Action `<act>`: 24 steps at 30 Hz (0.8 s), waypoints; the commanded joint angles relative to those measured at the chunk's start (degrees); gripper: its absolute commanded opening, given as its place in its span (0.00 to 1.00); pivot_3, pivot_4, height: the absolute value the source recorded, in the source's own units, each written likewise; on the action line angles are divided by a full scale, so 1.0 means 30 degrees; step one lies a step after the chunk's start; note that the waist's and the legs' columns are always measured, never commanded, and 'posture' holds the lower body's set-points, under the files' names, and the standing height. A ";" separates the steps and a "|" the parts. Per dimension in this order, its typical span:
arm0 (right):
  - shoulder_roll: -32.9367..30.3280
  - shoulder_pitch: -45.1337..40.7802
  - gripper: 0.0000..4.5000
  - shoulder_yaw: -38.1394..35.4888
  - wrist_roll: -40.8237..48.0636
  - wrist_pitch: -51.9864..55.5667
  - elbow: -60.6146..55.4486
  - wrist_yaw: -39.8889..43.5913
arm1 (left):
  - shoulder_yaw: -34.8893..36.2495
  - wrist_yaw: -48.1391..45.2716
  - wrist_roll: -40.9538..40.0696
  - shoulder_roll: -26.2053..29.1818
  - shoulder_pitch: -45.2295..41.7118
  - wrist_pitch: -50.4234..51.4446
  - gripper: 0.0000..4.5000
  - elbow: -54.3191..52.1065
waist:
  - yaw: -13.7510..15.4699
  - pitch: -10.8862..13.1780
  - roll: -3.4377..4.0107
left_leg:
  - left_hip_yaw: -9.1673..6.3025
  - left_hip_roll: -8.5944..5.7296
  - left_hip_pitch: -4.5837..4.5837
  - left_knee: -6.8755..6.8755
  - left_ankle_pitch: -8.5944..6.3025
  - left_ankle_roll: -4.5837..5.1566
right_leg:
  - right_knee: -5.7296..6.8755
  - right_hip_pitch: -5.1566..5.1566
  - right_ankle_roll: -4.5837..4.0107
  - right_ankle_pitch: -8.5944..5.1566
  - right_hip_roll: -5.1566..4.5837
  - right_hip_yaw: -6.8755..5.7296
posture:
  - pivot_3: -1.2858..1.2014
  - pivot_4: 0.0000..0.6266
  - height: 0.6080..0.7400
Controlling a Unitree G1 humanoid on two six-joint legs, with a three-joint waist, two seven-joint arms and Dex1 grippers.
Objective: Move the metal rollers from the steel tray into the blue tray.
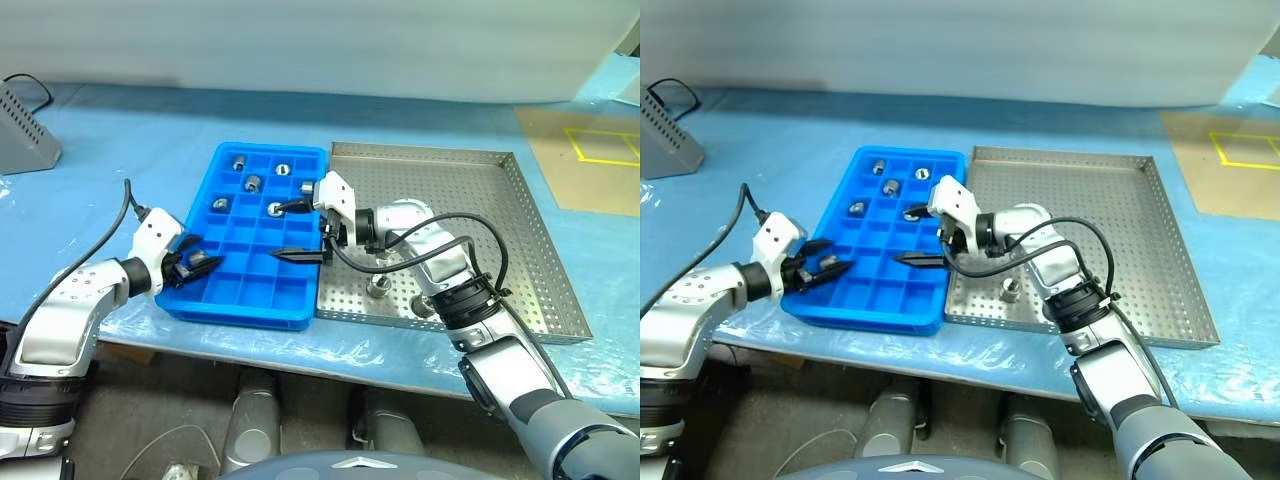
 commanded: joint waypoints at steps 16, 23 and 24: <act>-0.3256 0.0571 1.00 -0.3452 0.0177 0.0315 -0.1163 -0.1593 | -0.2556 -0.3877 -0.2182 0.0205 -0.7273 -0.0361 0.83 0.0655 | -0.0286 -0.0002 -0.0002 | 0.0001 -0.0014 0.0010 0.0055 0.0009 -0.0008 | 0.0031 0.0032 -0.0003 0.0005 -0.0001 0.0010 | 0.53 0.24 1.00; -0.5516 0.2687 1.00 -0.5690 0.0351 0.1702 -0.3540 -0.3196 | -0.7181 -0.6699 -0.0183 -0.2846 -1.0064 -0.3401 0.83 0.4690 | -0.1053 -0.0003 -0.0004 | 0.0014 -0.0035 -0.0012 0.0081 0.0017 -0.0015 | 0.0027 0.0036 0.0002 0.0010 -0.0001 0.0029 | 0.45 0.24 1.00; -0.5720 0.3010 1.00 -0.5840 0.0361 0.1879 -0.3904 -0.3360 | -0.7630 -0.6996 0.0133 -0.3166 -1.0164 -0.3853 0.83 0.5141 | -0.1189 -0.0004 -0.0005 | 0.0017 -0.0038 -0.0011 0.0079 0.0017 -0.0013 | 0.0013 0.0036 0.0002 0.0010 -0.0001 0.0033 | 0.44 0.24 1.00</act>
